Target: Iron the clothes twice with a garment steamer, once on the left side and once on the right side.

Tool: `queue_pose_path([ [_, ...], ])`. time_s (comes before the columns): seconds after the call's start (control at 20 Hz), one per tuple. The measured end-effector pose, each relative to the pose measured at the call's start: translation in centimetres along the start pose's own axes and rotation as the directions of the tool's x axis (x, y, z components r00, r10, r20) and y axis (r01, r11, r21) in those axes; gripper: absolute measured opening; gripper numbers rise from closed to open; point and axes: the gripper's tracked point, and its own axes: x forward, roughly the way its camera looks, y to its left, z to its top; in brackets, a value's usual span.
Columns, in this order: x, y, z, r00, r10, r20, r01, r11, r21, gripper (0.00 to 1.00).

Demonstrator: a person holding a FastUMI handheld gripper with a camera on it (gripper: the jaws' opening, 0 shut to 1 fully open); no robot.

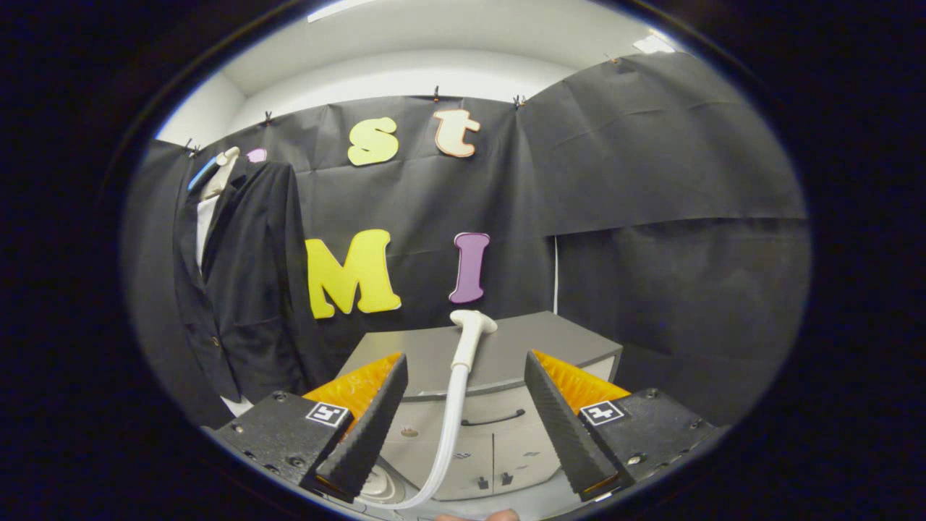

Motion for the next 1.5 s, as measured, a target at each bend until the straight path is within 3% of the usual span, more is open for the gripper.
queue_pose_path([
  [0.4,6.6,1.1,2.8,0.995,0.027,-0.100,-0.024,0.999,0.030,1.00],
  [0.75,15.2,1.0,2.0,0.959,0.058,-0.277,-0.049,0.998,0.039,1.00],
  [1.15,22.6,-0.2,-2.1,0.855,0.034,-0.518,-0.028,0.999,0.021,1.00],
  [1.5,26.6,-1.2,-5.3,0.766,0.036,-0.642,0.018,0.997,0.077,0.97],
])
